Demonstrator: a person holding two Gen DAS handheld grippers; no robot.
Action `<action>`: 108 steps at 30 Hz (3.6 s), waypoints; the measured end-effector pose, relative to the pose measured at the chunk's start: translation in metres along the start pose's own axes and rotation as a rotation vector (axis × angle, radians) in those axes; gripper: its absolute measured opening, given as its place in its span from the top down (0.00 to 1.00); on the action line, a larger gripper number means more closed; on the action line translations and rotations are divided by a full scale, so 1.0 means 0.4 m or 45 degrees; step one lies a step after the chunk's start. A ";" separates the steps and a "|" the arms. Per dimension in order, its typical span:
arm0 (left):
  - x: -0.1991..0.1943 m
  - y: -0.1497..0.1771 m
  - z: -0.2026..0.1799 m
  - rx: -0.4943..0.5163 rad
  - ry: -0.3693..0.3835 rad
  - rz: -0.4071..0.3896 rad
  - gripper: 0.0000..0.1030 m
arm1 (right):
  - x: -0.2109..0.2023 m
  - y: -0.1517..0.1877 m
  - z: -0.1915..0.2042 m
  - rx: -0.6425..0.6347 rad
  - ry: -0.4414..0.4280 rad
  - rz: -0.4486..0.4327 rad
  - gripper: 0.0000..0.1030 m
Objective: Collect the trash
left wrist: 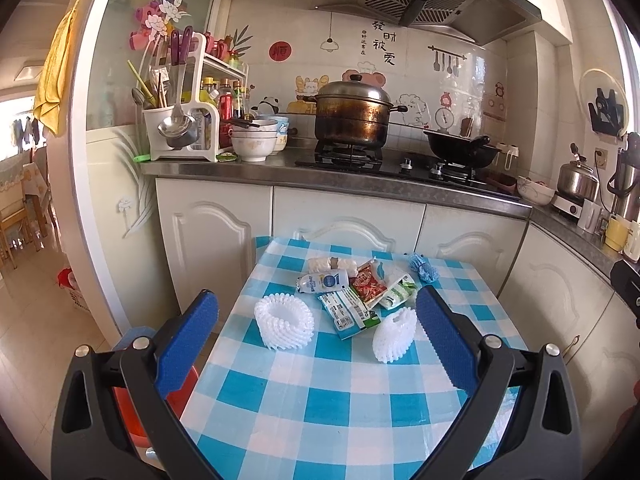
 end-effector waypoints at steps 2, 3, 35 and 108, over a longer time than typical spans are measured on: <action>0.002 0.001 -0.002 0.003 0.001 0.003 0.03 | 0.004 0.002 0.000 -0.001 0.003 0.003 0.04; 0.004 0.001 -0.003 0.004 0.000 0.005 0.03 | 0.005 0.004 0.001 -0.002 0.002 0.005 0.04; 0.389 0.163 0.212 -0.257 0.163 0.357 0.03 | 0.403 0.238 -0.019 0.136 -0.295 0.531 0.04; 0.413 0.196 0.326 -0.248 0.075 0.346 0.63 | 0.621 0.211 0.155 0.101 -0.422 0.633 0.54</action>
Point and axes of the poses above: each gripper's, at about its wrist camera, not at the fingertips, and x roughly the way its jaws point, z to its left, y to its underside, the point moved 4 cm from there along x, roughly the way its jaws point, and after that the axes turned 10 degrees about y, right-handed, at the moved point
